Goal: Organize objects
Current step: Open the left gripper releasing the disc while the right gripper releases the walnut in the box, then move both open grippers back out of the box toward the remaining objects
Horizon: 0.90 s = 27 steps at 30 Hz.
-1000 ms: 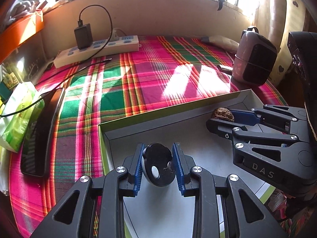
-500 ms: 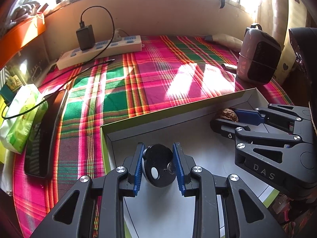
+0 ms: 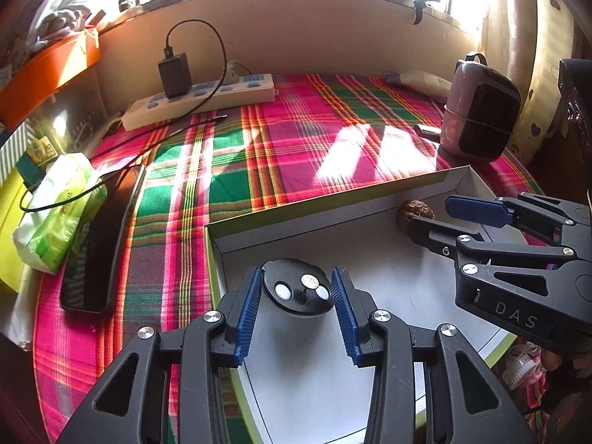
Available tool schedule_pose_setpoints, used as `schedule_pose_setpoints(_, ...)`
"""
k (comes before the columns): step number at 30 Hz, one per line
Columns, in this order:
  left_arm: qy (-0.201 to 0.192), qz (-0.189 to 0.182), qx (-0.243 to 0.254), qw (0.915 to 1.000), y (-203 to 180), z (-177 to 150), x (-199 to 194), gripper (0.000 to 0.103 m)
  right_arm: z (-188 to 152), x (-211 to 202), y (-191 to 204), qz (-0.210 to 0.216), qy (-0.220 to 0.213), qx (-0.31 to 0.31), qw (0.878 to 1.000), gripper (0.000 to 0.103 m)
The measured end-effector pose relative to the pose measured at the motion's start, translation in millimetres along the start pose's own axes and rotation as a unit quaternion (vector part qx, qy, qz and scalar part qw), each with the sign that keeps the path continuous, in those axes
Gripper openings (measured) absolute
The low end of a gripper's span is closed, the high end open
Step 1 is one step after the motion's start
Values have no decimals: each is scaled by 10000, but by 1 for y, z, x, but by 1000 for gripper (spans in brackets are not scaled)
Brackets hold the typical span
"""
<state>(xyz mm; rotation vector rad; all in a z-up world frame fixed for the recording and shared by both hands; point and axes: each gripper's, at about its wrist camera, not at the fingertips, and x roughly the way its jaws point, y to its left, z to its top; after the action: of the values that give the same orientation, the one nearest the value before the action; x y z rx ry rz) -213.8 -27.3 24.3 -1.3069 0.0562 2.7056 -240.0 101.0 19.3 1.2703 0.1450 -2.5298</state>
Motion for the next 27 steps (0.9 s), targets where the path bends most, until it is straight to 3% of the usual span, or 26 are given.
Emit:
schedule_pose_setpoints(9,-481,461,-12,9978,-2,-15,-45,38,-17,-41,0,103,-382,169,9991,47)
schedule_pose_setpoints(21,-922,645,78,9936,-21,-49,-87,38,-57,-87,10,55,-830,145,9964,47)
schedule_pose_setpoints(27,-1050,691,148,9920,-28,-61,-100,38,-77,-98,9,50,-857,158,9962,47)
